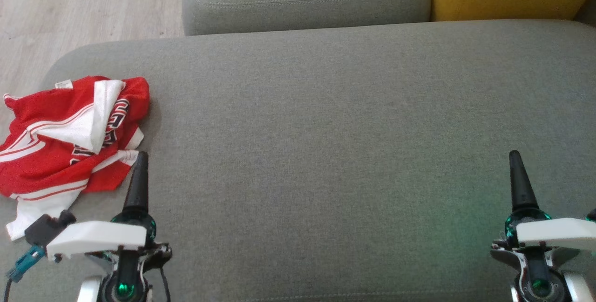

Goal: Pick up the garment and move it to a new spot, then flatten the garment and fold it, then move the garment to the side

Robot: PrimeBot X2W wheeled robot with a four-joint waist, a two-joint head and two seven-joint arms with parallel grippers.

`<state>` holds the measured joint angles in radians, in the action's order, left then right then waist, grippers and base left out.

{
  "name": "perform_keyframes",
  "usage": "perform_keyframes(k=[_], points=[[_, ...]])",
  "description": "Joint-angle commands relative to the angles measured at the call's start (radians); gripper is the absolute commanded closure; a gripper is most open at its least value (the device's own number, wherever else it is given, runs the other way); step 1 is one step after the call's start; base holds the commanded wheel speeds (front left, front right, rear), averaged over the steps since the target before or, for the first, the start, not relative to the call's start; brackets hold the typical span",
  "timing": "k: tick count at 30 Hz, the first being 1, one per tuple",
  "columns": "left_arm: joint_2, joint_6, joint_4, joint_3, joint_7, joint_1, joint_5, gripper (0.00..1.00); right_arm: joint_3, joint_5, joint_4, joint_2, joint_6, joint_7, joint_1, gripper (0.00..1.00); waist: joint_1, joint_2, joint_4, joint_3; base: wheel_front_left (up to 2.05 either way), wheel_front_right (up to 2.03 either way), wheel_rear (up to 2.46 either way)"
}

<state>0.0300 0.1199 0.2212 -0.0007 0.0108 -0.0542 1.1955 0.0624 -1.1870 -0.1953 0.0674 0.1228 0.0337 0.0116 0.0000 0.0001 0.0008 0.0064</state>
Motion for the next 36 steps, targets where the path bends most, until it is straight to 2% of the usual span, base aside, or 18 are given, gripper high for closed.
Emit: perform_keyframes(k=[1,22,36], points=[[0.013,0.003,-0.043,0.003,0.01,-0.057,-0.025,0.0,-0.014,0.028,0.045,0.021,0.003,-0.013,0.054,0.0,0.0,-0.0001,0.0,0.0,0.0,0.0,0.0],[0.015,-0.005,-0.077,-0.031,0.071,-0.076,-0.347,0.0,-0.065,0.367,0.109,0.033,0.004,-0.031,0.055,0.0,0.0,-0.0001,-0.003,0.009,0.0,0.0,0.0],[0.017,-0.012,-0.083,-0.053,0.112,-0.081,-0.543,0.0,-0.086,0.543,0.123,0.022,0.005,-0.046,0.042,0.0,0.0,-0.0001,-0.003,0.013,0.0,0.0,0.0]])
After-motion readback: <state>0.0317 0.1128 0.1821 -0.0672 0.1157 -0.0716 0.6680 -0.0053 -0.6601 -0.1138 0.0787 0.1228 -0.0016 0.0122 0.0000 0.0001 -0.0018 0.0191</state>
